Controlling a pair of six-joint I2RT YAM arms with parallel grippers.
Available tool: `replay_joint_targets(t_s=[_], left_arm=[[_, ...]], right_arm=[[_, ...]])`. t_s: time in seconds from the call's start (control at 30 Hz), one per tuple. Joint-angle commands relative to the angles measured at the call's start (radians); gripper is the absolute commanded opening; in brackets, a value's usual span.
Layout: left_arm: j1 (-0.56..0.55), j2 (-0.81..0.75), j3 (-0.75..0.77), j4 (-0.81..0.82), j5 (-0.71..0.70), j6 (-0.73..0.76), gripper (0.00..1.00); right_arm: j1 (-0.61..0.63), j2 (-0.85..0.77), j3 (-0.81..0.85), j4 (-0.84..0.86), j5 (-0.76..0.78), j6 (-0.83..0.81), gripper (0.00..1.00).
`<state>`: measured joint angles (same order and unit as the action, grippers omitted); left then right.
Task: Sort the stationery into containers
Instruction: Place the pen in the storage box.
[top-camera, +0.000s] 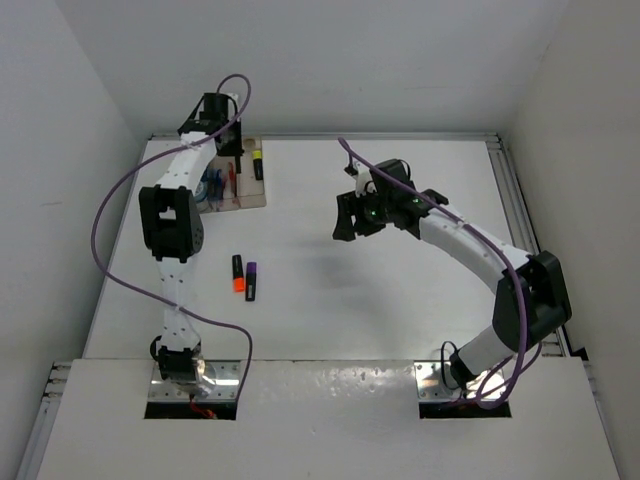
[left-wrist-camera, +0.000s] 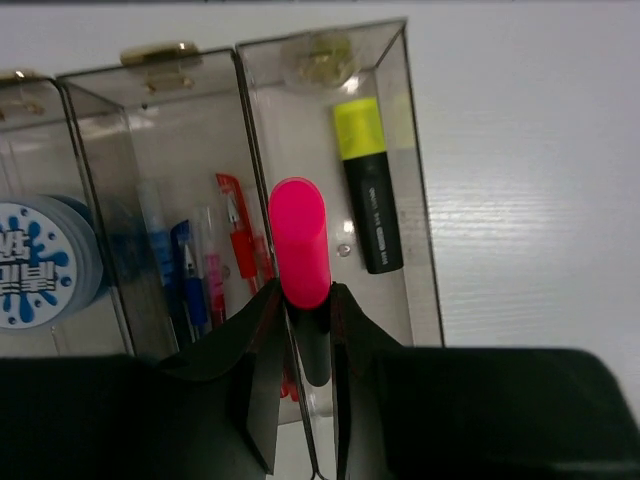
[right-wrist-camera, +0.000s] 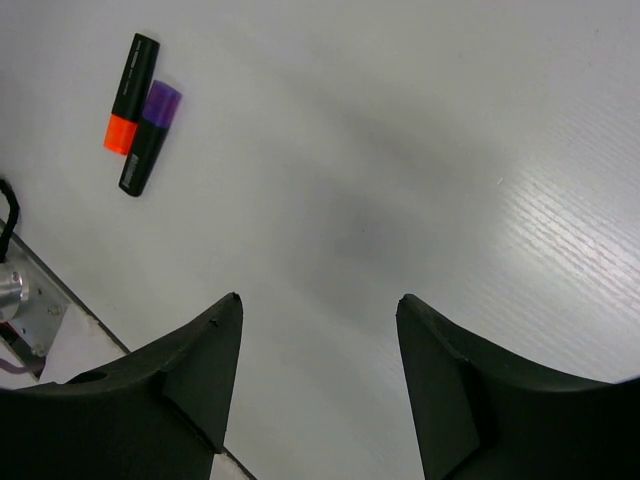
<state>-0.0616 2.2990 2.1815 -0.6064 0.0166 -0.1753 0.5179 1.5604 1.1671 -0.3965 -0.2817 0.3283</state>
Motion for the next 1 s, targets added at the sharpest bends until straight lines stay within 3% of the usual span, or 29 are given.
replay_joint_targets(t_s=[0.0, 0.43, 0.5, 0.53, 0.63, 0.83, 0.97], left_arm=[[0.003, 0.019, 0.037, -0.018, -0.041, 0.039, 0.06], [0.013, 0.057, 0.038, 0.071, 0.003, 0.023, 0.18], [0.011, 0.057, 0.038, 0.103, 0.000, 0.020, 0.29], [0.013, 0.056, 0.037, 0.111, 0.000, 0.017, 0.48], [0.013, 0.057, 0.046, 0.126, 0.026, 0.019, 0.71], [0.034, -0.054, 0.031, 0.149, 0.074, -0.018, 0.71], [0.062, -0.301, -0.103, 0.218, 0.140, -0.078, 0.70]], right_arm=[[-0.015, -0.007, 0.003, 0.041, -0.033, -0.014, 0.62], [-0.018, 0.020, -0.009, 0.045, -0.047, -0.021, 0.61], [-0.015, 0.020, -0.009, 0.045, -0.047, -0.025, 0.60], [-0.013, 0.021, -0.007, 0.045, -0.045, -0.026, 0.61], [-0.010, 0.024, -0.001, 0.039, -0.042, -0.029, 0.61], [0.002, 0.004, -0.013, 0.045, -0.040, -0.044, 0.58], [0.073, -0.014, -0.023, 0.041, -0.022, -0.060, 0.50]])
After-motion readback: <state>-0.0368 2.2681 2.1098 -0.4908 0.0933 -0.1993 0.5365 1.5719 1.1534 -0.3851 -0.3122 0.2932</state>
